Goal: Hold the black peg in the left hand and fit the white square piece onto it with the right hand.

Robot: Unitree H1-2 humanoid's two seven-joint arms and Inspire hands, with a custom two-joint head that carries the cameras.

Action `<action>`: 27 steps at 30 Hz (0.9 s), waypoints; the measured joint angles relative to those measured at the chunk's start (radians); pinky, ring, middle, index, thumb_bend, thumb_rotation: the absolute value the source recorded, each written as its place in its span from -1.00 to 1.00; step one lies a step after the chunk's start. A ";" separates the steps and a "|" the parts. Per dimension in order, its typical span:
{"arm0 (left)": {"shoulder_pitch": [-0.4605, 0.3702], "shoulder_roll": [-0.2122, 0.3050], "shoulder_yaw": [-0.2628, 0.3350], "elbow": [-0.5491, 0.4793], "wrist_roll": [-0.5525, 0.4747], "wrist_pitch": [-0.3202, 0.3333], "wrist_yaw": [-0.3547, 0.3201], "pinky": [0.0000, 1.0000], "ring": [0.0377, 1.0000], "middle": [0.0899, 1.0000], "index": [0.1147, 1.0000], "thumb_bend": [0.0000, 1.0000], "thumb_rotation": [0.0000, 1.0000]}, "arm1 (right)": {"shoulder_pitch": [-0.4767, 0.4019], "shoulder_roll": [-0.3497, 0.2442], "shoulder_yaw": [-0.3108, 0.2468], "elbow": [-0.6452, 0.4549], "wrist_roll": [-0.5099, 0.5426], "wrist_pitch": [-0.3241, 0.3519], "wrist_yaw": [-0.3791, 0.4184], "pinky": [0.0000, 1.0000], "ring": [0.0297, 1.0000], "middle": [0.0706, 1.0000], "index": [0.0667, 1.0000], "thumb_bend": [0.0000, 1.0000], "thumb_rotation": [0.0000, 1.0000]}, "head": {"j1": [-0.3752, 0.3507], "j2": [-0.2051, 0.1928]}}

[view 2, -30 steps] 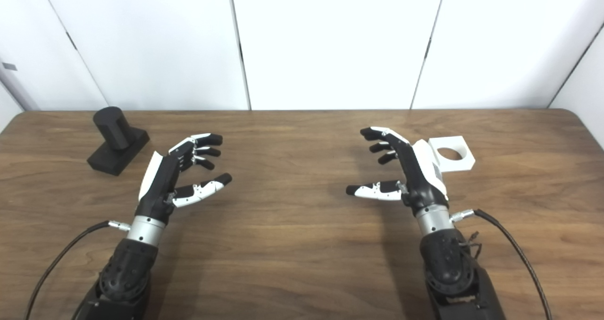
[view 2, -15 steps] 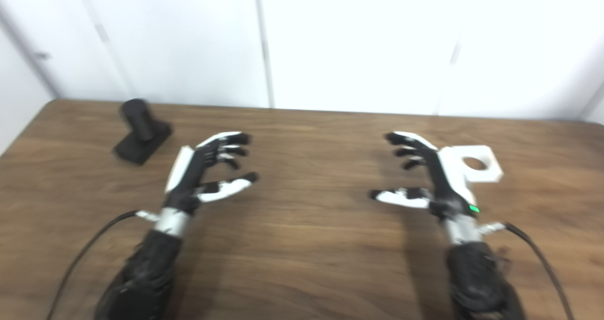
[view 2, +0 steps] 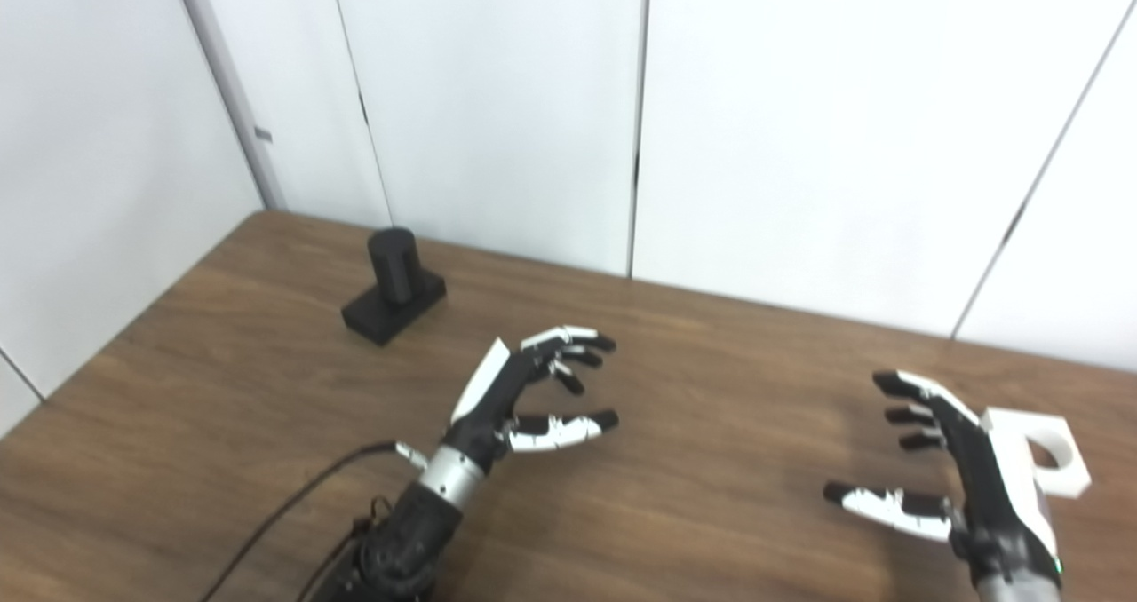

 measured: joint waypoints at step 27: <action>-0.004 -0.009 0.017 -0.031 0.007 0.015 0.018 0.05 0.32 0.47 0.38 0.66 -0.55 | 0.013 0.006 0.000 -0.071 0.007 0.044 0.017 0.12 0.32 0.42 0.39 0.56 -1.00 | 0.035 0.000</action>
